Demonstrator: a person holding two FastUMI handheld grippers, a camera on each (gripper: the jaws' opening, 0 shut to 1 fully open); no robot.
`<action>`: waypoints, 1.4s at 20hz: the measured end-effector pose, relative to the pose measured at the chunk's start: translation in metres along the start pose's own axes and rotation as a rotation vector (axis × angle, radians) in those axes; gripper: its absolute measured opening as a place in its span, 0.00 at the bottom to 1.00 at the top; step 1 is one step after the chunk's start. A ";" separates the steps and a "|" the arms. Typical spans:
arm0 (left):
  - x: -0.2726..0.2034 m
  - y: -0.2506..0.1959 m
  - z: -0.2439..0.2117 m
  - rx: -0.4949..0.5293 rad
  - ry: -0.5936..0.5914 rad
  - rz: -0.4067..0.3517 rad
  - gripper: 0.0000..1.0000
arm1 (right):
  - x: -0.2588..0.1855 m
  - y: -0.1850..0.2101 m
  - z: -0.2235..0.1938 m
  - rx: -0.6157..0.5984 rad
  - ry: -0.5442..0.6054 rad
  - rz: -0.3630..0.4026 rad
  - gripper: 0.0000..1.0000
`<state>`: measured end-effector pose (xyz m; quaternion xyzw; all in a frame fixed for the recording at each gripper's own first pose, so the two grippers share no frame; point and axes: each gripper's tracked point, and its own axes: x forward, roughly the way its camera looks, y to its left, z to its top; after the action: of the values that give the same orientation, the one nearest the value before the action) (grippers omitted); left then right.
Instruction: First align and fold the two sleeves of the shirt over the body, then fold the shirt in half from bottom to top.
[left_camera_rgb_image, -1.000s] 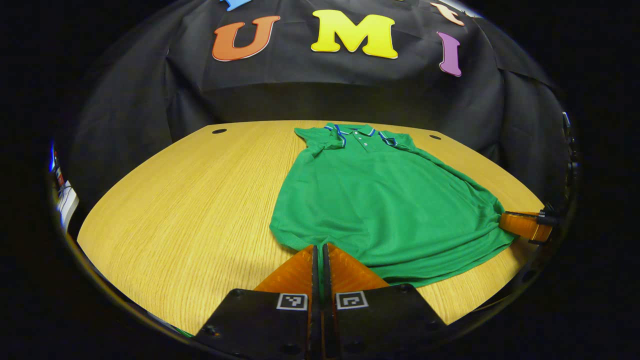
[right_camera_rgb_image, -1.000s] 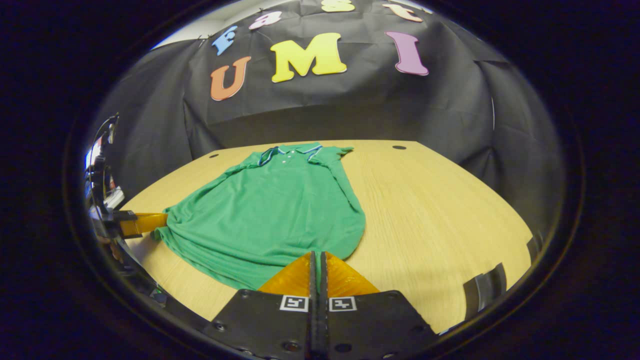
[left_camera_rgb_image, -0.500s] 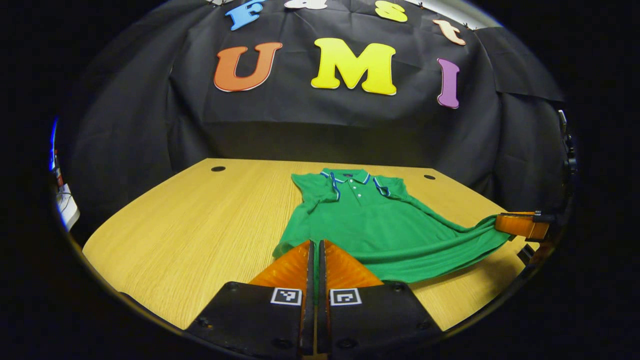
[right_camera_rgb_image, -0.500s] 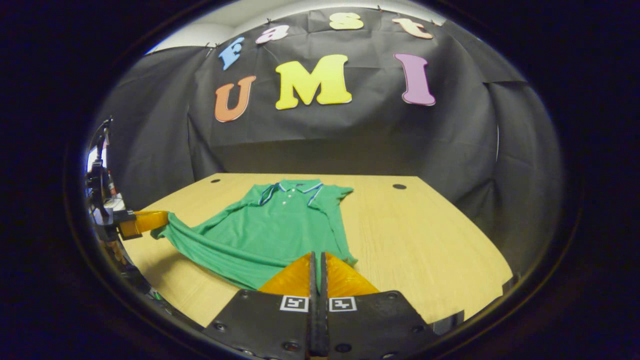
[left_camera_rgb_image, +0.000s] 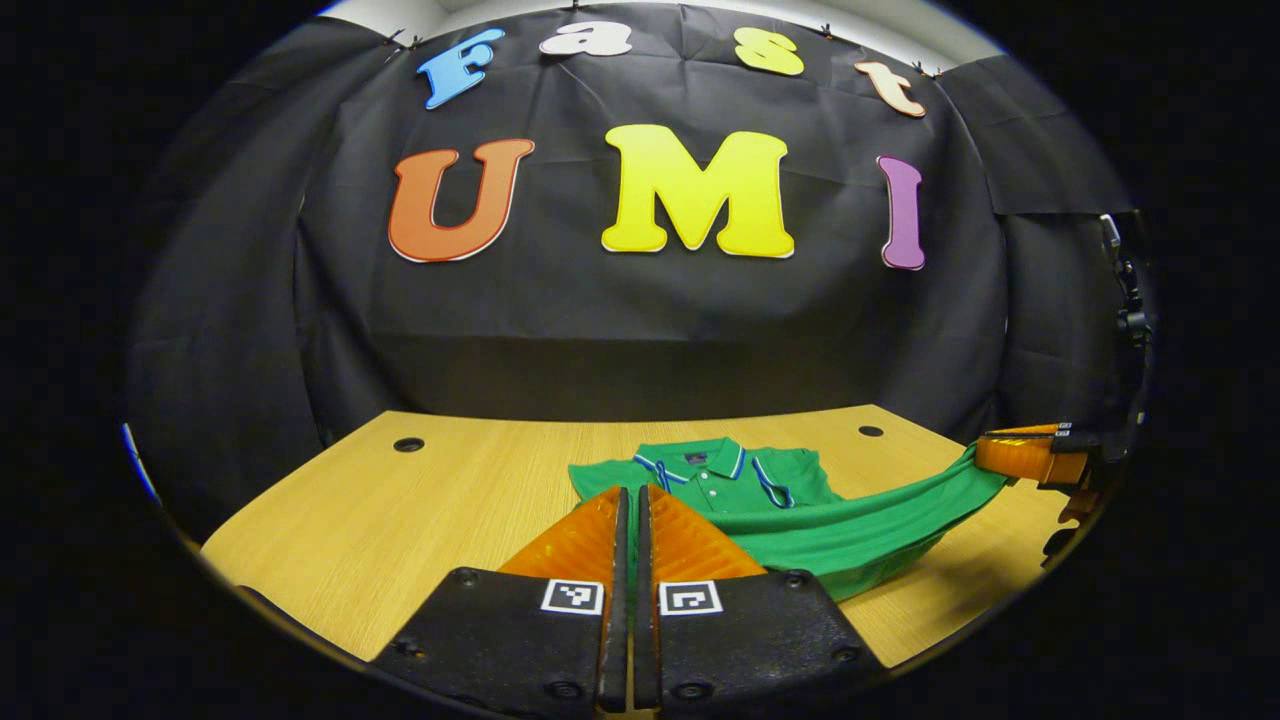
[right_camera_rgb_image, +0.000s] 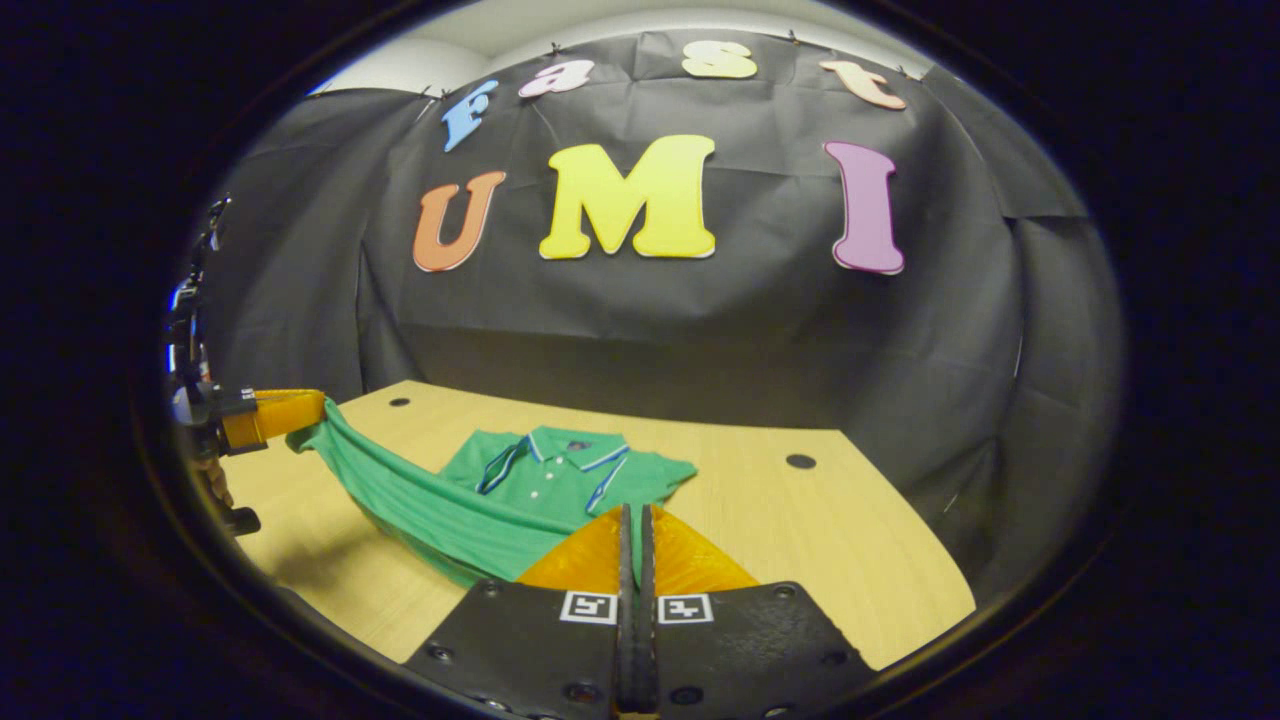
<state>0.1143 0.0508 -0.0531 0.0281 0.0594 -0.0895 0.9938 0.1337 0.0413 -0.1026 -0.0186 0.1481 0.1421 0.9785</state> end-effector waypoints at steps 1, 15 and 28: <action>0.015 0.000 0.005 0.001 -0.003 -0.005 0.08 | 0.018 -0.003 0.010 -0.004 -0.010 -0.001 0.00; 0.266 0.038 -0.039 -0.093 0.131 -0.017 0.08 | 0.287 -0.023 0.010 0.048 0.115 -0.014 0.00; 0.279 0.051 -0.087 -0.076 0.209 0.060 1.00 | 0.313 -0.051 -0.026 -0.009 0.159 -0.158 0.95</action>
<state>0.3860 0.0580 -0.1710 0.0011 0.1653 -0.0540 0.9848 0.4279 0.0755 -0.2198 -0.0455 0.2226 0.0634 0.9718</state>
